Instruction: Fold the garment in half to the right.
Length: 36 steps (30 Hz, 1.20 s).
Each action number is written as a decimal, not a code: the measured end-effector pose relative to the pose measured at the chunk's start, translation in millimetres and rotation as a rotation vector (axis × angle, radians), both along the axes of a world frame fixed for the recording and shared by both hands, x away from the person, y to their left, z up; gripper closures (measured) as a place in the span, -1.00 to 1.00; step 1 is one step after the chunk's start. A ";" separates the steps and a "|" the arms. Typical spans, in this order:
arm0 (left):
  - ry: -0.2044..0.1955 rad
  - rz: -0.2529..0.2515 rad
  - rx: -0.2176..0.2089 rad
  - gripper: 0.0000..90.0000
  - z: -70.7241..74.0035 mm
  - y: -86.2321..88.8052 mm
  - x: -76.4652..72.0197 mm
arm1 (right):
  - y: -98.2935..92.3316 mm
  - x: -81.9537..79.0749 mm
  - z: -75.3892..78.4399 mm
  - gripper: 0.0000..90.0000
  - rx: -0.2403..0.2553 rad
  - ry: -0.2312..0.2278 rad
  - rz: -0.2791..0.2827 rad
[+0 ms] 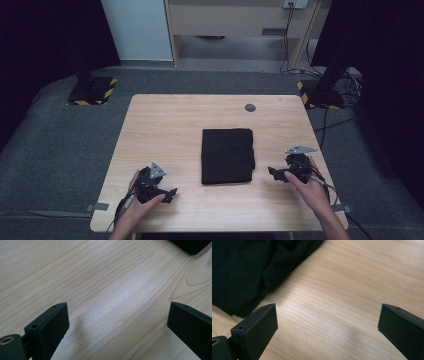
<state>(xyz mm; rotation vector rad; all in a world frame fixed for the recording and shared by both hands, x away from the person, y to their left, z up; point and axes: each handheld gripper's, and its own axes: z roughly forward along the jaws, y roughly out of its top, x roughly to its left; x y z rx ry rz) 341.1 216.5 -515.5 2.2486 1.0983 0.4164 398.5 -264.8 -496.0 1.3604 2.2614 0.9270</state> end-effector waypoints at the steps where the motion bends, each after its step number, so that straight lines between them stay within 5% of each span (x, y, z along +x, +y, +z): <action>1: 0.003 -0.001 0.003 -0.93 -0.5 1.6 0.9 | -1.2 -1.2 -1.8 -0.94 -0.003 0.005 -0.002; 10: 0.022 0.025 0.026 -0.94 -5.5 17.8 15.2 | -14.0 -2.8 -15.1 -0.94 -0.027 0.031 -0.050; 22: 0.009 0.057 -0.011 -0.94 -6.8 24.5 39.1 | -20.3 8.5 -30.4 -0.94 0.001 0.048 -0.106; 36: -0.025 0.084 -0.051 -1.00 -17.4 27.6 45.9 | -16.1 8.5 -40.2 -0.99 -0.022 -0.018 -0.146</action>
